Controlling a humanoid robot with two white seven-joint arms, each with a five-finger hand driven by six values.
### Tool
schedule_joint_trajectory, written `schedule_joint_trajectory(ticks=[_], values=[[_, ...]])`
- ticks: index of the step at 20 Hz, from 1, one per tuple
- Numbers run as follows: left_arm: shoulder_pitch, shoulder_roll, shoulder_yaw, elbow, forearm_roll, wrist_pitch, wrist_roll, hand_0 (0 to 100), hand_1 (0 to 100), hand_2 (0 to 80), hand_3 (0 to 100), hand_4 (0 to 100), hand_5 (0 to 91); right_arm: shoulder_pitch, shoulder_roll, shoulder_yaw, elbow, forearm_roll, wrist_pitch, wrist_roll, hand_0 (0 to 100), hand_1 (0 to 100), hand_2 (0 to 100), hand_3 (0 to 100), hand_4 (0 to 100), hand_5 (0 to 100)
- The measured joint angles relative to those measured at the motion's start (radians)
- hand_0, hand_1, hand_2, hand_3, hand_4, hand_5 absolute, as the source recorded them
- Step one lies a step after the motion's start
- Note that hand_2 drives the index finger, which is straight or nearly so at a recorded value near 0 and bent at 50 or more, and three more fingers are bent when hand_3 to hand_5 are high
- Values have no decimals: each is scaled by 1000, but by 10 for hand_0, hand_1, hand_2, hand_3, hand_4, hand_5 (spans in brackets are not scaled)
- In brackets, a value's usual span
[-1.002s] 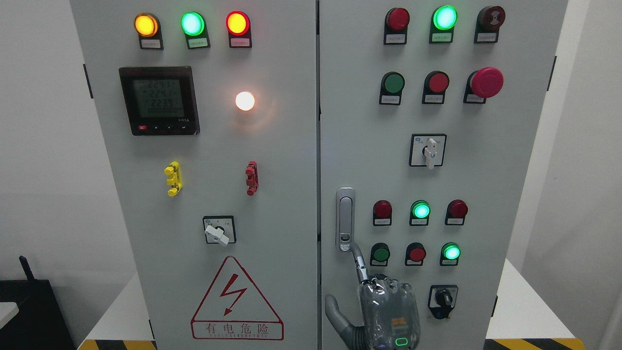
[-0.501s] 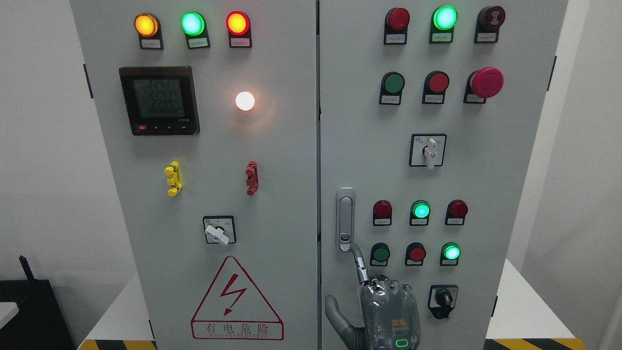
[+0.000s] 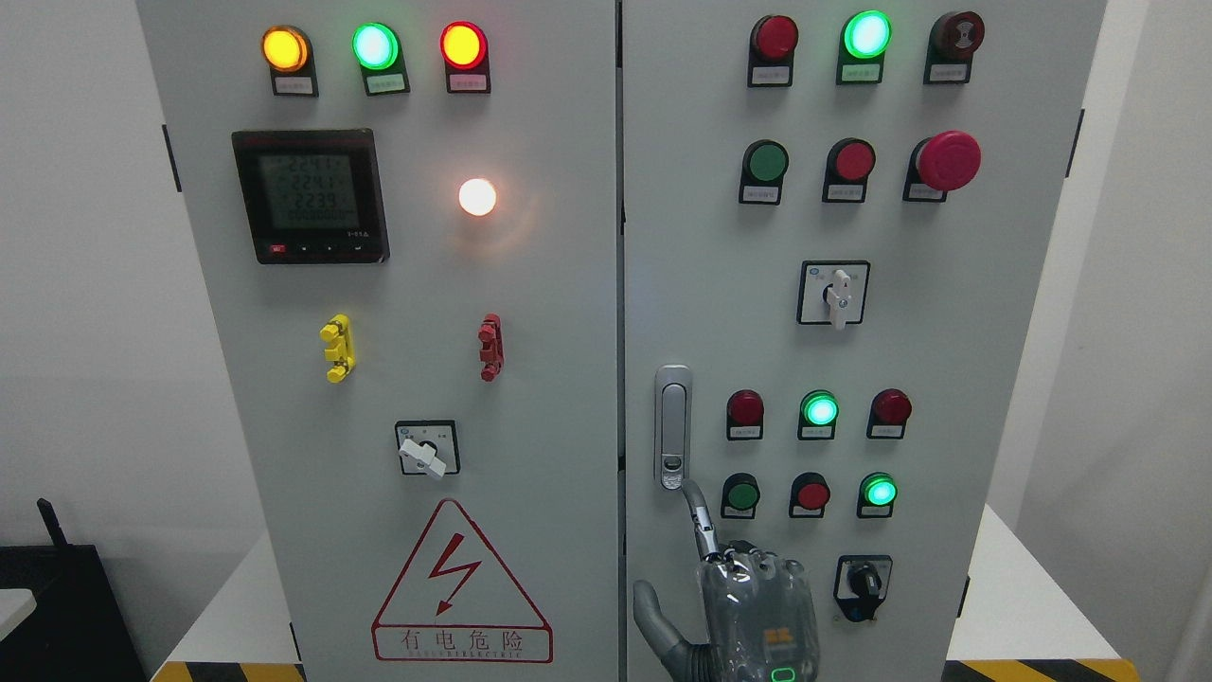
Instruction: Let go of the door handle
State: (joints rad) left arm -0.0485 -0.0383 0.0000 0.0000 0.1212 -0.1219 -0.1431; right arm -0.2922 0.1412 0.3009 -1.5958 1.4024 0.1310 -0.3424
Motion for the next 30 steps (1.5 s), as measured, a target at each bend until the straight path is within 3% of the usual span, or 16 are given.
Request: schedule_joint_trajectory(ticks=[9, 14, 30], values=[[0, 0, 0, 0, 0, 0, 0, 120, 389, 0, 0, 0, 0, 0, 1, 9, -13, -1, 0, -2, 347, 279, 0, 1000, 938, 998], [0, 0, 0, 0, 0, 0, 0, 120, 389, 0, 0, 0, 0, -4, 1, 16, -16, -2, 0, 22, 347, 279, 0, 1000, 938, 997], [0, 0, 0, 0, 0, 0, 0, 120, 389, 0, 0, 0, 0, -13, 1, 22, -13, -2, 4, 37, 346, 278, 0, 1000, 936, 996]])
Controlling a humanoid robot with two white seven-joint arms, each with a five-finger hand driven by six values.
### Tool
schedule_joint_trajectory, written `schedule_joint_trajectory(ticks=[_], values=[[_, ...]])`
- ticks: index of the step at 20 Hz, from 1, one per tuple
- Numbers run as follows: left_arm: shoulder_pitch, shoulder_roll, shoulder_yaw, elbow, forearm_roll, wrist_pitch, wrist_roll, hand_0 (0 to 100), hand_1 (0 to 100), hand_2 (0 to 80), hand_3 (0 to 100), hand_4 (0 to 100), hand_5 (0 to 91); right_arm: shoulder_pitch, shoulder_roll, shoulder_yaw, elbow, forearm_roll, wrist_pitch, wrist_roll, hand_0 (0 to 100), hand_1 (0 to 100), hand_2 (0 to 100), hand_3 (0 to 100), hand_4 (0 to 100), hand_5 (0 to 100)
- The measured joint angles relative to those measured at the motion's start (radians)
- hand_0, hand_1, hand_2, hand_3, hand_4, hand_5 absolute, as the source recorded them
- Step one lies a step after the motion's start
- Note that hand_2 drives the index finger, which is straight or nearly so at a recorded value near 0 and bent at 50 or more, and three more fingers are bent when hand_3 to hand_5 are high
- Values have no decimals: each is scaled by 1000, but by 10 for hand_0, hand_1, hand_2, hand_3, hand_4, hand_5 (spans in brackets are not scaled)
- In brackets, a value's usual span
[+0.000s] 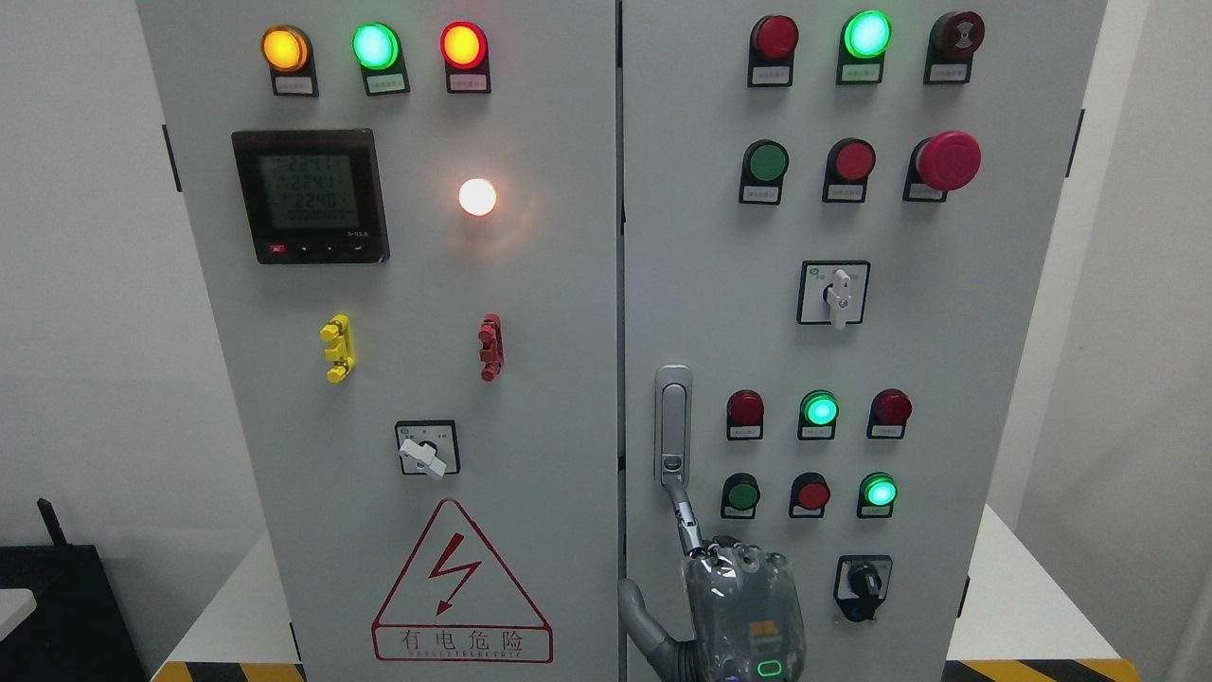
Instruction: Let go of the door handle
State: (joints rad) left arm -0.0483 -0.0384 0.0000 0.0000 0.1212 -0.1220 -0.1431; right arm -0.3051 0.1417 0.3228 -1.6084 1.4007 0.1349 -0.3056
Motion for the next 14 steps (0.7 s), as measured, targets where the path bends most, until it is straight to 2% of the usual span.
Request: schedule_joint_trajectory(ticks=[11, 14], values=[[0, 0, 0, 0, 0, 0, 0, 120, 389, 0, 0, 0, 0, -2, 0, -4, 5, 0, 3, 1, 346, 277, 0, 1000, 936, 997], [0, 0, 0, 0, 0, 0, 0, 120, 389, 0, 0, 0, 0, -2, 0, -4, 5, 0, 5, 15, 346, 277, 0, 1000, 936, 997]])
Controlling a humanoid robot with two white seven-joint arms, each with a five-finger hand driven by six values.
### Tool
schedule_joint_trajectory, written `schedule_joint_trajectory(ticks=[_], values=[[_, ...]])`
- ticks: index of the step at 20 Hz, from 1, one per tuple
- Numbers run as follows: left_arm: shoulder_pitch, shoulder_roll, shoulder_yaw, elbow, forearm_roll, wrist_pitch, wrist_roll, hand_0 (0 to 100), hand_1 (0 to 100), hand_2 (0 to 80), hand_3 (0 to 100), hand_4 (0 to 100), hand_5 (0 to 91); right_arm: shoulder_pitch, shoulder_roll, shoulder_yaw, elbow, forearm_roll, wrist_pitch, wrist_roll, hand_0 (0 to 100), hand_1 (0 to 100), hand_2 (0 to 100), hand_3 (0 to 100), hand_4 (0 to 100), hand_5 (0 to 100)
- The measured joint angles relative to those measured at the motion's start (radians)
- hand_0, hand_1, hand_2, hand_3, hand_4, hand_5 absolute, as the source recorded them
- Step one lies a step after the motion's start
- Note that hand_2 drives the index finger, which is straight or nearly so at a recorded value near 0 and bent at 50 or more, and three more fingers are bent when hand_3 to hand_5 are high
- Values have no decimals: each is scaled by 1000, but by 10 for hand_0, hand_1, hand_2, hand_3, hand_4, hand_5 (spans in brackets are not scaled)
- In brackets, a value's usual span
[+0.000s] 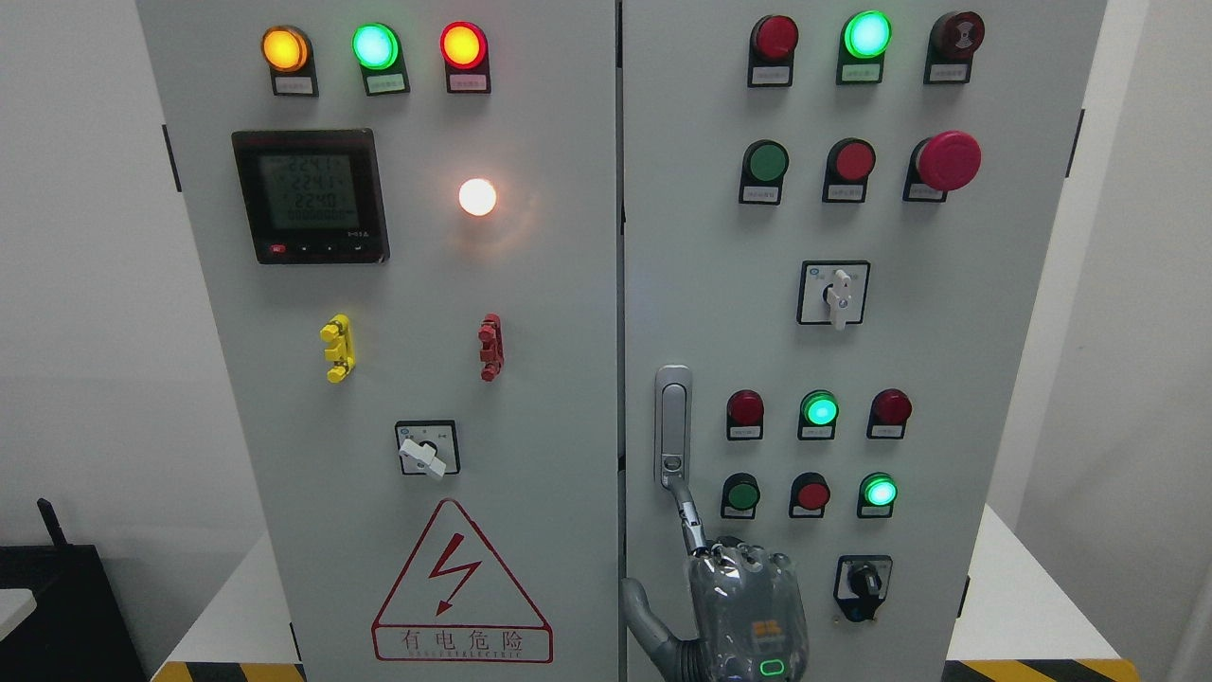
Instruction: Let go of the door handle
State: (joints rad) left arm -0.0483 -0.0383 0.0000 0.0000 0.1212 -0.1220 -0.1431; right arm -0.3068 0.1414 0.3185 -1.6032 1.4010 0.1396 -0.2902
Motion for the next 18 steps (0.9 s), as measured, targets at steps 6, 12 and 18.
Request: schedule_joint_trajectory(ticks=[6, 12, 18], values=[[0, 0, 0, 0, 0, 0, 0, 120, 389, 0, 0, 0, 0, 0, 0, -1, 1, 1, 0, 12, 346, 276, 0, 1000, 936, 997], [0, 0, 0, 0, 0, 0, 0, 120, 389, 0, 0, 0, 0, 0, 0, -2, 2, 1, 1, 15, 346, 275, 0, 1000, 936, 996], [0, 0, 0, 0, 0, 0, 0, 120, 389, 0, 0, 0, 0, 1, 0, -3, 2, 1, 1, 16, 346, 275, 0, 1000, 936, 996]])
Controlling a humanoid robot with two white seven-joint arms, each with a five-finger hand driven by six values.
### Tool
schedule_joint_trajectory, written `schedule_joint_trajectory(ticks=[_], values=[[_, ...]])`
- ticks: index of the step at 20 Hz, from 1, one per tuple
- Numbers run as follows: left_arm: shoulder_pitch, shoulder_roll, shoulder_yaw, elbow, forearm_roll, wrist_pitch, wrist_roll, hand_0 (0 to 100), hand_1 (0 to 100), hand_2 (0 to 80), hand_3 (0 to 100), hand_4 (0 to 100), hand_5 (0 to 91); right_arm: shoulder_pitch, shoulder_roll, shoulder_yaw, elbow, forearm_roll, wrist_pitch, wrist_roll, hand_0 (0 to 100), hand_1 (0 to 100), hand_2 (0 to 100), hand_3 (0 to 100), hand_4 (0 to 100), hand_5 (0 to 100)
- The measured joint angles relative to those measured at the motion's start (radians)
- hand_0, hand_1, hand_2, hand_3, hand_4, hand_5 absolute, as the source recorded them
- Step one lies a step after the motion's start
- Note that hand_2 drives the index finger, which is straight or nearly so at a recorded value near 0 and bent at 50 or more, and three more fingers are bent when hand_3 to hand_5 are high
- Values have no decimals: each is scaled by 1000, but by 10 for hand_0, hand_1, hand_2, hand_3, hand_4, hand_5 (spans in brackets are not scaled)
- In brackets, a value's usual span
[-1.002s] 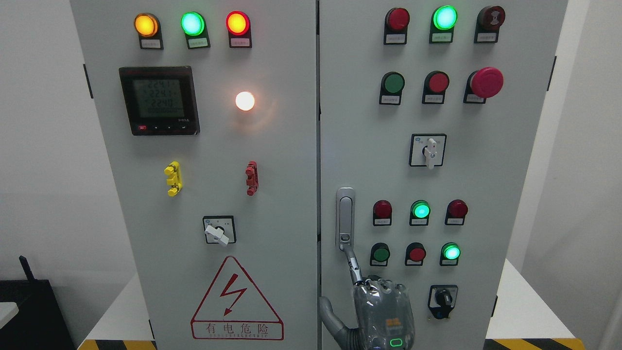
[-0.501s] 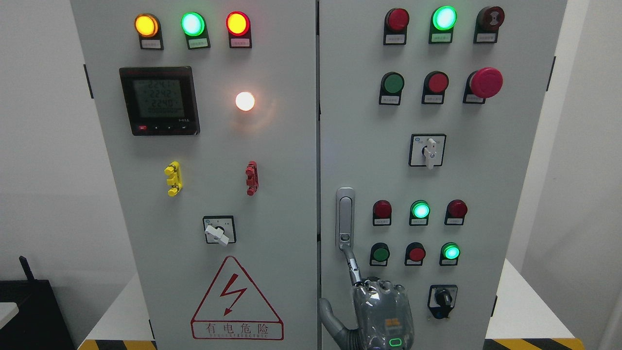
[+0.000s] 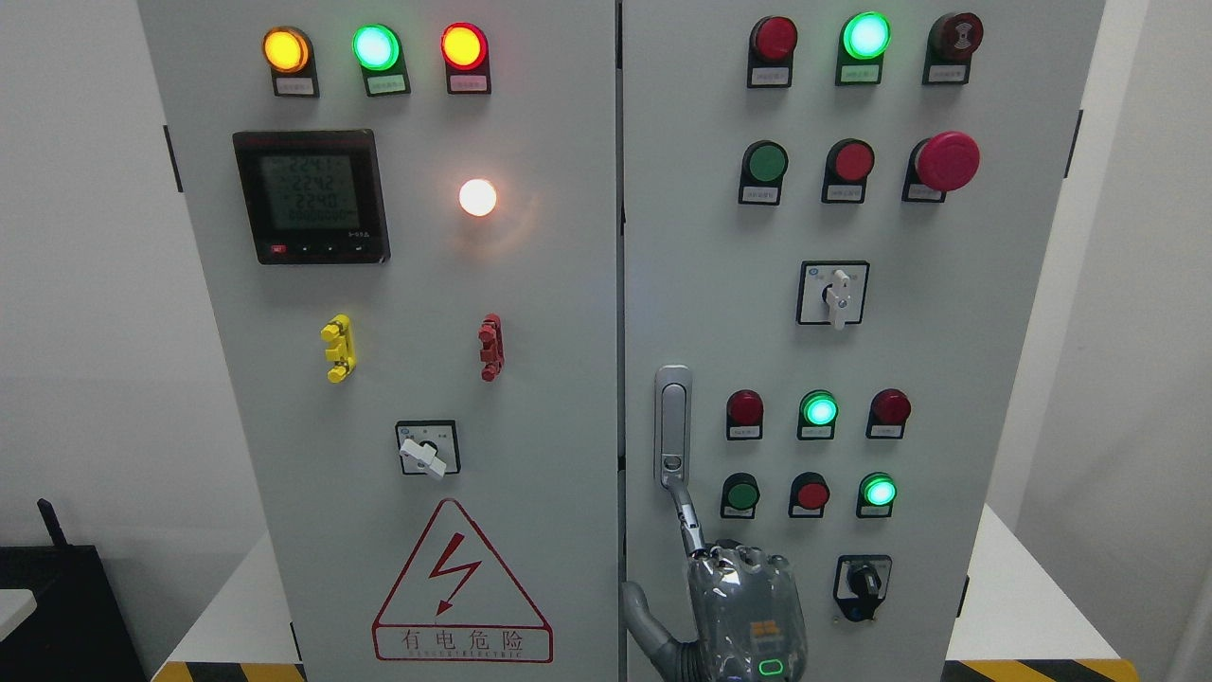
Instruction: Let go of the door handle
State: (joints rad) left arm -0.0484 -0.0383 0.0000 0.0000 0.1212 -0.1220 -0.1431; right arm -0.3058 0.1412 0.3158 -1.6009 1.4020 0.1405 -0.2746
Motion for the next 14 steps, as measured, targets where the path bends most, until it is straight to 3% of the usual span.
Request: schedule_joint_trajectory(ticks=[14], values=[[0, 0, 0, 0, 0, 0, 0, 120, 389, 0, 0, 0, 0, 1, 0, -1, 0, 1, 1, 7, 345, 276, 0, 1000, 977, 996]])
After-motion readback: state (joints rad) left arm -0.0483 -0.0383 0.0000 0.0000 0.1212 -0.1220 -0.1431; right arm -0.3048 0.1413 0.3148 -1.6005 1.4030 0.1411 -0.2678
